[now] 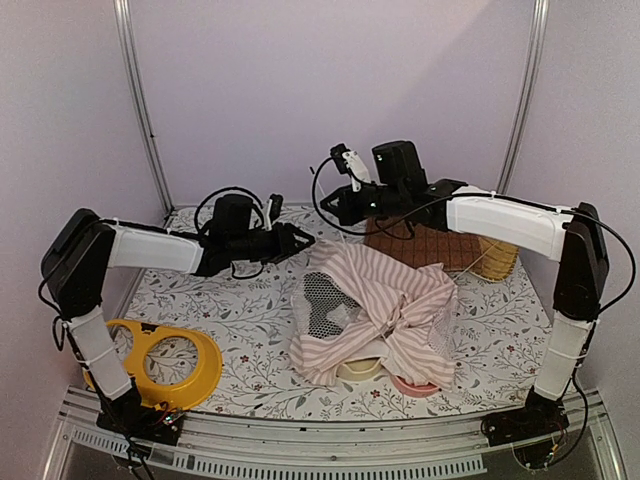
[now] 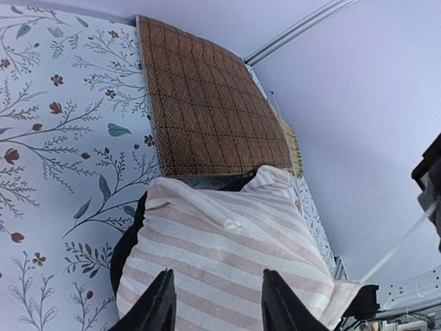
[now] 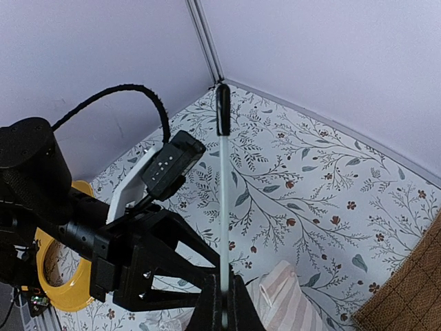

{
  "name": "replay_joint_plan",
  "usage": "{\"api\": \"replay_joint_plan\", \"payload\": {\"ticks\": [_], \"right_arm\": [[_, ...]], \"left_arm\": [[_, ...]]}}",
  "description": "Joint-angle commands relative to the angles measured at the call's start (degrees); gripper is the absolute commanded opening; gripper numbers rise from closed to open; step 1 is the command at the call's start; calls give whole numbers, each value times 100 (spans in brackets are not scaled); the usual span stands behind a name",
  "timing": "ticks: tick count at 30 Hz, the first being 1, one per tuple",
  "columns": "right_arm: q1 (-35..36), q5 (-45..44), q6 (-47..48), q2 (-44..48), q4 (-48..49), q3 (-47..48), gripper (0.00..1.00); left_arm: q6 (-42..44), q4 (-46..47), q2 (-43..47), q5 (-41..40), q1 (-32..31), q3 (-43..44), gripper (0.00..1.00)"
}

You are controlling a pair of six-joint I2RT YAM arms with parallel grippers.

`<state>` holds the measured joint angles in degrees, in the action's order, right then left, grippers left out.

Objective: Set up the pet tent
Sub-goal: Pick up the tent fabric from the tent.

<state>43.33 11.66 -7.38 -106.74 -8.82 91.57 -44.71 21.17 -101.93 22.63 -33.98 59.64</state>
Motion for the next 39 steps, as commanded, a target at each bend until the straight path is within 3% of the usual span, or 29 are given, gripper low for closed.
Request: {"api": "replay_joint_plan", "payload": {"ticks": [1,11,15,23,31,34,38,39], "right_arm": [[15,583,-326,68,-1598,-168,0],[9,739,-613,153,-1683,-406,0],[17,755,-607,189,-1740,-450,0],[11,791,-581,196,-1755,-551,0],[12,804,-559,103,-1726,-504,0],[14,842,-538,43,-1754,-487,0],[10,914,-520,-29,-1807,-421,0],[10,936,-519,-50,-1845,-368,0]], "left_arm": [[267,-233,-301,13,14,325,42],[323,-250,-591,16,20,596,42],[349,-350,-605,-48,122,502,46],[480,-437,-884,394,251,557,54],[125,-201,-1465,752,224,898,53],[-84,119,-1610,795,246,978,42],[-247,453,-1737,770,305,1155,4],[-256,530,-1705,730,326,1180,0]]}}
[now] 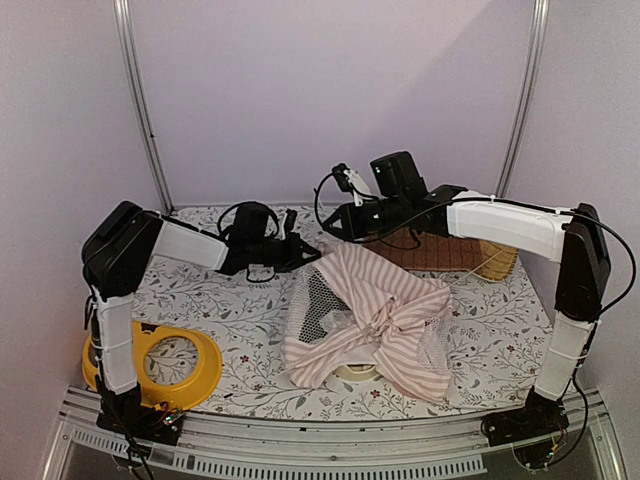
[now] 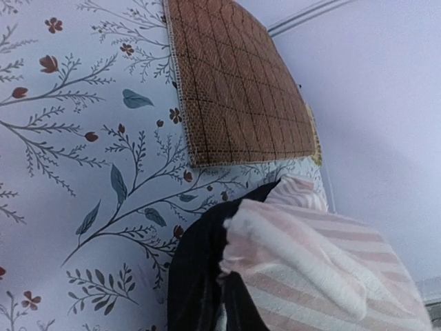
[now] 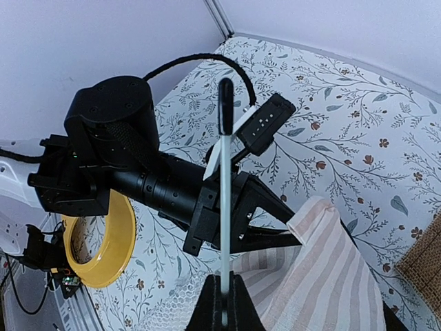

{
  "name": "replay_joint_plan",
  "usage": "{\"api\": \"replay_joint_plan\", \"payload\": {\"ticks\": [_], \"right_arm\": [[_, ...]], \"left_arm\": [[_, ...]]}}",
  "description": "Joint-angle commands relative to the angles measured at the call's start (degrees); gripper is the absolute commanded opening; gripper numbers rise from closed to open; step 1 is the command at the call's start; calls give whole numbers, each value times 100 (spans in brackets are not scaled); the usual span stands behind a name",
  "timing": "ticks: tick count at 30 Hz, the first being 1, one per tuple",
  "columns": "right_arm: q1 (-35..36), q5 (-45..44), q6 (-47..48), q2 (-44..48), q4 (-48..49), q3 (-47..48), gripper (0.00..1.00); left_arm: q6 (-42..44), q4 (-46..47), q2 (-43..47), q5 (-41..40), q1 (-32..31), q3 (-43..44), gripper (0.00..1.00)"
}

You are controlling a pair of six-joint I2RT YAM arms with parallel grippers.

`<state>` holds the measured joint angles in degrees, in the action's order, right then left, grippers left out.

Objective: Set up the pet tent
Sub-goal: Pick up the tent fabric from the tent, then insert the tent pole into the pole socket of the pet tent.

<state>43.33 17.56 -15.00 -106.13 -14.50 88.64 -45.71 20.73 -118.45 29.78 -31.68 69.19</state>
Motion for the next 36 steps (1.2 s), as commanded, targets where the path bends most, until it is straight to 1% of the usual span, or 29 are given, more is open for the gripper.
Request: {"api": "replay_joint_plan", "payload": {"ticks": [1,4,8,10,13,17,21,27,36], "right_arm": [[13,364,263,-130,-1318,-22,0],[25,430,285,-175,-1409,93,0],[17,597,304,-217,-1460,106,0],[21,679,305,-242,-1488,86,0],[22,860,275,-249,-1415,-55,0],[26,1009,204,-270,-1306,-235,0],[18,1081,174,-335,-1273,-200,0],[155,1008,299,-298,-1316,-52,0],[194,1181,364,-678,-1561,202,0]], "left_arm": [[-161,667,4,-50,131,215,0],[-111,849,280,-287,310,185,0],[52,855,516,-438,525,295,0],[139,833,784,-538,592,302,0],[182,997,937,-600,659,194,0],[296,1237,1141,-675,672,3,0],[422,1375,1306,-644,661,-149,0],[477,1096,1347,-662,660,-133,0],[572,1021,1534,-631,637,-88,0]]}}
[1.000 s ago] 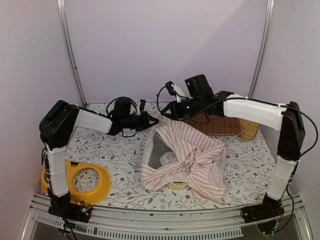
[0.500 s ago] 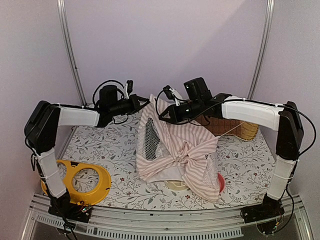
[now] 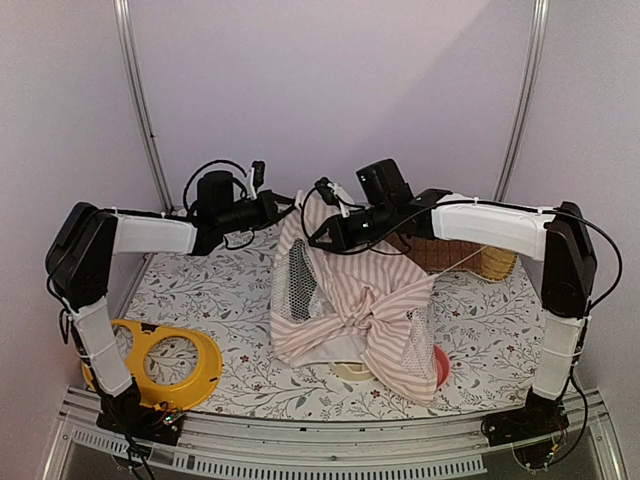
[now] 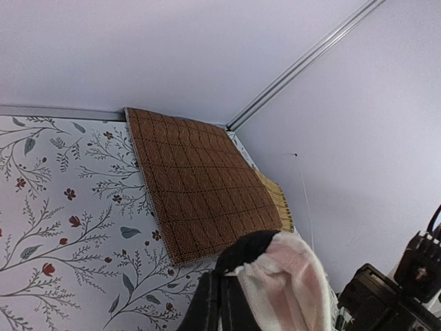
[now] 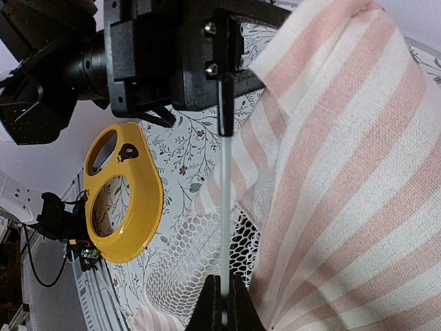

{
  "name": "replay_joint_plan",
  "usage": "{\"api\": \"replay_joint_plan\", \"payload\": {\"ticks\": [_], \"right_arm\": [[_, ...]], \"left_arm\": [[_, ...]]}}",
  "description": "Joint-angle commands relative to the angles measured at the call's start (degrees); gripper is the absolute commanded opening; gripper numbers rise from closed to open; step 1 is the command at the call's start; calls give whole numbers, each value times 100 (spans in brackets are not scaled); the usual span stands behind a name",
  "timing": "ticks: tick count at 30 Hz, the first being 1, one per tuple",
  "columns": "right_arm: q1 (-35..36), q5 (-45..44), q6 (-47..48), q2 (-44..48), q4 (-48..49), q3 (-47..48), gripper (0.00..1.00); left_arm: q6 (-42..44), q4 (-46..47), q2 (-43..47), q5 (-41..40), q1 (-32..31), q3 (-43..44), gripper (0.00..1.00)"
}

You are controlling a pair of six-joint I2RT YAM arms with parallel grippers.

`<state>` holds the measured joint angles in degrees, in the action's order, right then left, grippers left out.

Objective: Set up the pet tent
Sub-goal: Insert the tent pole into the pole socket of the pet tent.

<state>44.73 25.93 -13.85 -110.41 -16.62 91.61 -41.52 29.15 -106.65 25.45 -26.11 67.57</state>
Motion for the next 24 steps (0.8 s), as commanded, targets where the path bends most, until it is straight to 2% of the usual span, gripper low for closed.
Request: {"api": "replay_joint_plan", "payload": {"ticks": [1,24], "right_arm": [[53,350,243,-278,-1362,-73,0],[82,463,473,-587,-1684,305,0]], "left_arm": [[167,168,377,-198,80,72,0],[362,-314,392,-119,0,419,0]]}}
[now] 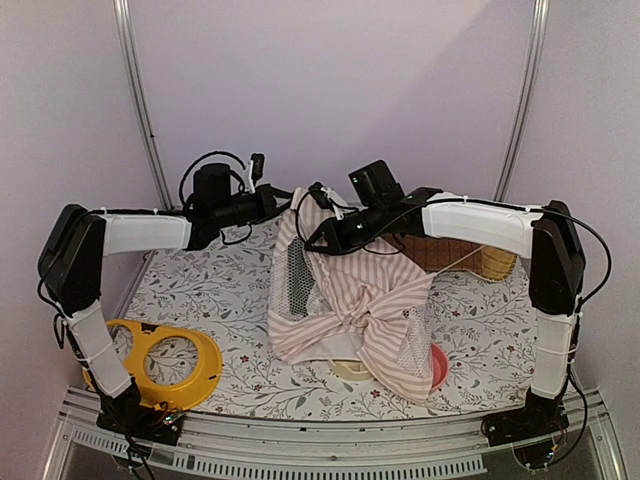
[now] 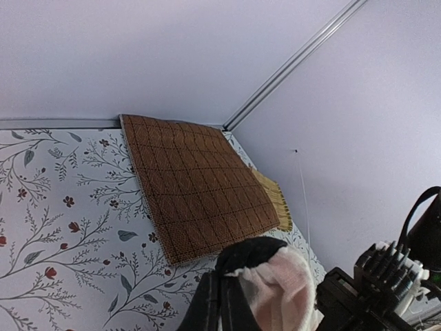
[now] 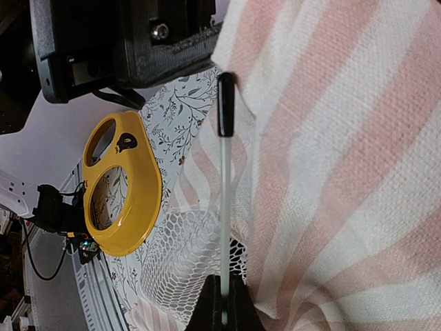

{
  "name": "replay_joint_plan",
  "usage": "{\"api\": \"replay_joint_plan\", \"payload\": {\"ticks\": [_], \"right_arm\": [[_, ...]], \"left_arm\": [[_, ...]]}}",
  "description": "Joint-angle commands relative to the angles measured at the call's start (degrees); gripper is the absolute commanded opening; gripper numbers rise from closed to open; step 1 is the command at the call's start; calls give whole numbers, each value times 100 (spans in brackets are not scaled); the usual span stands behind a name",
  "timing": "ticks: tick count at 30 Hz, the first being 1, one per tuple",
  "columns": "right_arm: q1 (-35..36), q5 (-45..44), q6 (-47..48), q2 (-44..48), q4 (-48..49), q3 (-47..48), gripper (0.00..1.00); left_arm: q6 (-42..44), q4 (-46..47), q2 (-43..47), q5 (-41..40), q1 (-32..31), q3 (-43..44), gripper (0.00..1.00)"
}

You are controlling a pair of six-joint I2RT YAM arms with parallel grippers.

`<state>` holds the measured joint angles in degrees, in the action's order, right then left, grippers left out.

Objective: Set up the pet tent
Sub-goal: Insert the tent pole into the pole socket of the pet tent.

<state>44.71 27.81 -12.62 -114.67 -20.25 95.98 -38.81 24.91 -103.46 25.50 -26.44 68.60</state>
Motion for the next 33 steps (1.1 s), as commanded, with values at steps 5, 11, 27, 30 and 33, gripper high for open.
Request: {"api": "replay_joint_plan", "payload": {"ticks": [5,11,27,30,33], "right_arm": [[84,230,360,-171,-1322,-124,0],[74,130,292,-128,-1266,-119,0],[-94,79,-107,103,-901,-229,0],[-95,92,-134,57,-918,-164,0],[-115,80,-211,21,-890,-115,0]], "left_arm": [[91,85,54,-132,33,335,0],[109,76,81,-130,33,276,0],[136,295,303,-183,25,-229,0],[171,330,353,-216,3,-334,0],[251,361,425,-285,-56,-449,0]]}}
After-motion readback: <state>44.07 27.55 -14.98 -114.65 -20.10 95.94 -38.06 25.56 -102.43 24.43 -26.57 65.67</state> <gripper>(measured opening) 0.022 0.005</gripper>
